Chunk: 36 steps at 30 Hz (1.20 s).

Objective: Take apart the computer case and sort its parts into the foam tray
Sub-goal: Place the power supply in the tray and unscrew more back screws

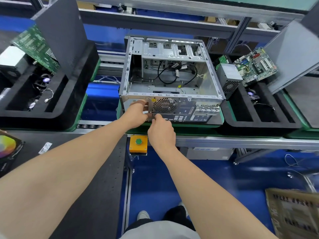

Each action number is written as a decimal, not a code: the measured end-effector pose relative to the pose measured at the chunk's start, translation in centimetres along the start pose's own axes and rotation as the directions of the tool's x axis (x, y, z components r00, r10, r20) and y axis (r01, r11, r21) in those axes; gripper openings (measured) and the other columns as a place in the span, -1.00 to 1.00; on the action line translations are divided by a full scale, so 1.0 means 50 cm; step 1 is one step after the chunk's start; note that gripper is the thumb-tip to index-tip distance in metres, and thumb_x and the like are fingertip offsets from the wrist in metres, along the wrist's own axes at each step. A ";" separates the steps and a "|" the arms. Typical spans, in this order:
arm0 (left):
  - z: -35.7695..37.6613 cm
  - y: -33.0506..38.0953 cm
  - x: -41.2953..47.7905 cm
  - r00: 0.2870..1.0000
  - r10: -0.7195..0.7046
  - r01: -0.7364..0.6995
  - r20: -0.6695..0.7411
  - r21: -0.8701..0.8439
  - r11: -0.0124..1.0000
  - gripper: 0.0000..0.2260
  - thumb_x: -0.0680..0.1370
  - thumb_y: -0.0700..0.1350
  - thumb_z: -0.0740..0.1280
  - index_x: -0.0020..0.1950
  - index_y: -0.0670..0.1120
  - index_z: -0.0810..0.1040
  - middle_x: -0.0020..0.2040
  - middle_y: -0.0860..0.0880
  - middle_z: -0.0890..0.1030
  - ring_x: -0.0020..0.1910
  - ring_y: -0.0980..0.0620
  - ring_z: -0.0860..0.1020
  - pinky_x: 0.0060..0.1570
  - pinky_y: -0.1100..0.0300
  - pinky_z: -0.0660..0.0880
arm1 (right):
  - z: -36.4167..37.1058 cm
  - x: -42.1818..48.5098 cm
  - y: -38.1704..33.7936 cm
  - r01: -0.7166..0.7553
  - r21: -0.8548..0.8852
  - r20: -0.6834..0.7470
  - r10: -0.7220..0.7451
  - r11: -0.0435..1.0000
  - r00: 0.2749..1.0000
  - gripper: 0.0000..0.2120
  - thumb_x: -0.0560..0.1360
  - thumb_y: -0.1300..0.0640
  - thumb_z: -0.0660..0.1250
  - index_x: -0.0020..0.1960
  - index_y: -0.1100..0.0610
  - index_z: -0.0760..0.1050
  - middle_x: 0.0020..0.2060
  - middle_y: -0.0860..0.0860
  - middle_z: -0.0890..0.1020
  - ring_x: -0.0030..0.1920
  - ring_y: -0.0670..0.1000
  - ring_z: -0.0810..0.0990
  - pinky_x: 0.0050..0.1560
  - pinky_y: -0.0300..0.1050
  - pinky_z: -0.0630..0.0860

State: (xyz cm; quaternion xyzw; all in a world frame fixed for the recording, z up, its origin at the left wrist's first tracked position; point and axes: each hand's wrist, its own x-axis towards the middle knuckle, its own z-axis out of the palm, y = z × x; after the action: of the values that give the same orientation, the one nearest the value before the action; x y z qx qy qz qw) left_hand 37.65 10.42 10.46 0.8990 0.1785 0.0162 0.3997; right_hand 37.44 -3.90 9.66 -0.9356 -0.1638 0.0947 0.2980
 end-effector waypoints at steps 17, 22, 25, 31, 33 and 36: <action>0.007 0.007 -0.007 0.997 -0.030 0.021 -0.077 -0.118 0.993 -0.78 0.55 0.00 0.47 0.12 0.01 0.51 0.06 0.04 0.64 0.09 0.04 0.57 0.01 0.20 0.52 | -0.013 0.012 0.043 -0.685 0.729 0.685 -0.027 -0.007 0.729 -0.75 0.73 0.06 0.13 0.07 0.14 0.53 -0.34 0.00 0.51 -0.51 -0.04 0.39 -0.51 -0.19 0.34; 0.000 -0.005 -0.005 0.999 -0.029 0.031 0.022 -0.121 0.992 -0.61 0.58 -0.21 0.41 0.39 -0.03 0.47 0.33 0.03 0.59 0.33 0.08 0.54 0.34 0.05 0.49 | 0.002 -0.010 0.052 -0.742 0.551 0.693 -0.286 -0.383 0.662 -0.71 0.74 -0.01 0.20 0.00 0.13 0.58 -0.19 0.02 0.62 -0.21 0.01 0.67 -0.30 -0.16 0.60; 0.004 -0.005 -0.004 0.999 -0.032 0.033 0.015 -0.119 0.992 -0.58 0.57 -0.23 0.42 0.41 -0.03 0.45 0.35 0.04 0.57 0.34 0.10 0.53 0.23 0.25 0.46 | 0.003 -0.008 0.051 -0.756 0.408 0.659 -0.407 -0.512 0.632 -0.64 0.77 0.01 0.12 0.01 0.22 0.55 -0.36 0.02 0.54 -0.52 -0.07 0.53 -0.57 -0.28 0.45; 0.004 -0.006 0.000 1.000 -0.027 0.028 0.009 -0.101 0.995 -0.61 0.57 -0.20 0.43 0.38 -0.06 0.47 0.31 0.01 0.61 0.32 0.09 0.54 0.19 0.26 0.42 | -0.002 0.003 0.036 -0.701 0.679 0.692 -0.131 -0.216 0.710 -0.75 0.76 0.07 0.15 0.04 0.18 0.51 -0.46 -0.01 0.37 -0.64 -0.11 0.20 -0.69 -0.24 0.14; 0.003 -0.005 0.000 0.999 -0.032 0.033 0.014 -0.095 0.995 -0.59 0.56 -0.19 0.44 0.39 -0.07 0.46 0.31 -0.01 0.61 0.33 0.05 0.54 0.27 0.17 0.46 | -0.005 0.005 0.027 -0.627 0.772 0.628 0.031 0.098 0.778 -0.80 0.74 0.11 0.14 0.09 0.18 0.49 -0.46 0.02 0.40 -0.60 -0.06 0.21 -0.62 -0.22 0.15; 0.003 0.000 -0.003 0.997 -0.064 0.068 0.032 -0.139 0.988 -0.52 0.52 -0.23 0.44 0.41 -0.06 0.44 0.34 -0.02 0.59 0.36 0.02 0.52 0.35 -0.02 0.49 | -0.005 -0.003 0.007 -0.398 0.677 0.362 0.192 0.618 0.912 -0.77 0.73 0.10 0.13 0.07 0.15 0.54 -0.35 0.09 0.54 -0.53 0.03 0.37 -0.52 -0.12 0.35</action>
State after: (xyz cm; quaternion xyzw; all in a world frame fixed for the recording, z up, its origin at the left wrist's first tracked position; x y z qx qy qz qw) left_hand 37.54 10.28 10.36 0.8624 0.2012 0.0030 0.4645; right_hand 37.47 -4.38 9.68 -0.7277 0.0092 0.3196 0.6068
